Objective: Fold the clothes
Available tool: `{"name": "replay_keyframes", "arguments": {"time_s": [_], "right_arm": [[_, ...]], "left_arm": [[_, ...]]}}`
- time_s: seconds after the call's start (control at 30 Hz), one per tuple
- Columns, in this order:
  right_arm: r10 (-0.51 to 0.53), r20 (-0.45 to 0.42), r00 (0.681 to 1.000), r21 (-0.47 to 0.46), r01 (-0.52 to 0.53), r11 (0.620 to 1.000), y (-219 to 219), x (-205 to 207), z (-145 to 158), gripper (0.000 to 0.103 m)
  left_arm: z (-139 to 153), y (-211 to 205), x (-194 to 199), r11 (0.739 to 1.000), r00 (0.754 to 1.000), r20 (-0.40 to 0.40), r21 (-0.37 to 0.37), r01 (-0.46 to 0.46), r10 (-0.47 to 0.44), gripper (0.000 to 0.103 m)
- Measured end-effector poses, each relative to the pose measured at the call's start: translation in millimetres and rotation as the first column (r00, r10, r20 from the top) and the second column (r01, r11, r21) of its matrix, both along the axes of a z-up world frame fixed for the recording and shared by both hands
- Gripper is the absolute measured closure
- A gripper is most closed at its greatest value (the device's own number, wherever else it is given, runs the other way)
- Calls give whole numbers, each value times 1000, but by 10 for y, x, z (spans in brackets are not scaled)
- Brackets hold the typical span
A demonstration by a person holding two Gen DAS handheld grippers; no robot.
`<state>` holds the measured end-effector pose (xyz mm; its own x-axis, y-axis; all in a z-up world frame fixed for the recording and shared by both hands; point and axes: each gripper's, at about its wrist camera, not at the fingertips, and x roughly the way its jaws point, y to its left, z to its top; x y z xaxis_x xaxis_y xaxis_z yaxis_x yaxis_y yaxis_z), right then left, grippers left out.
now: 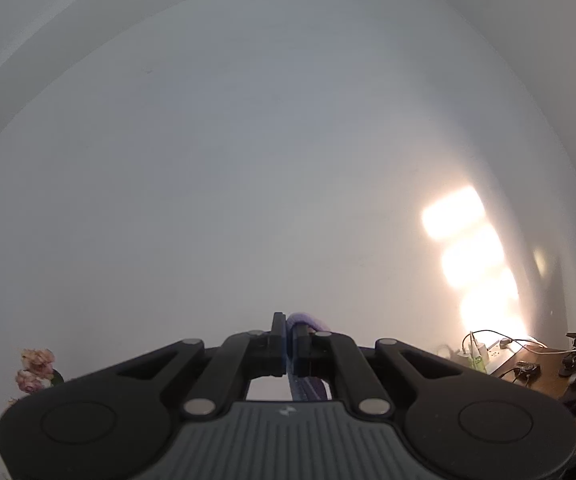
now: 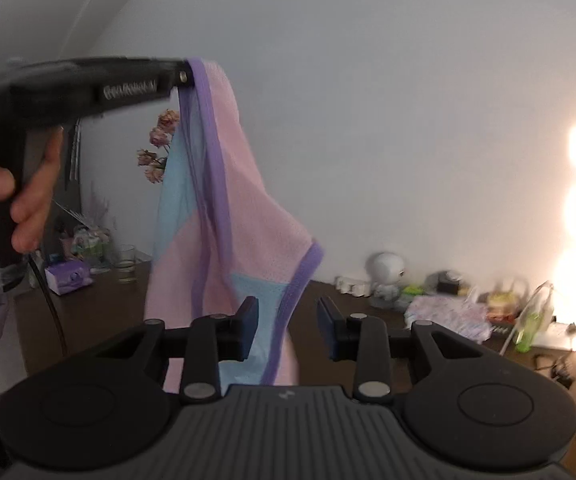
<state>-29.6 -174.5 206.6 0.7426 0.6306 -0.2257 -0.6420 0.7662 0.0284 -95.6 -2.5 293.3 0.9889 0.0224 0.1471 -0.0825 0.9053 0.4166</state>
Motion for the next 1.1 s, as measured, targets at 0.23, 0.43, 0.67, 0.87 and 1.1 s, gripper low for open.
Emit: {"name": "replay_keyframes", "arguments": {"time_s": [0.23,0.43,0.67,0.87,1.1], "right_arm": [[14,24,1000,105,-17,994,13,-259,19,62],[-143,166,976,148,118,982,-36,-762,51,62],[-126,200,972,73,113,991,163,-829,-44,62],[-268,198,943,-31,280,960,374,-288,-255,76],[-328,138,935,-63,338,939,167,-150,-424,92]], "left_arm": [[45,-169,-91,999,1000,21,44,-4,3,102],[58,-278,-73,999,1000,7,53,-8,7,102],[107,-216,171,998,1000,-8,57,18,-18,102],[78,-261,121,995,1000,-5,94,30,-30,101],[-114,-482,29,996,999,-20,89,33,-32,101]]}}
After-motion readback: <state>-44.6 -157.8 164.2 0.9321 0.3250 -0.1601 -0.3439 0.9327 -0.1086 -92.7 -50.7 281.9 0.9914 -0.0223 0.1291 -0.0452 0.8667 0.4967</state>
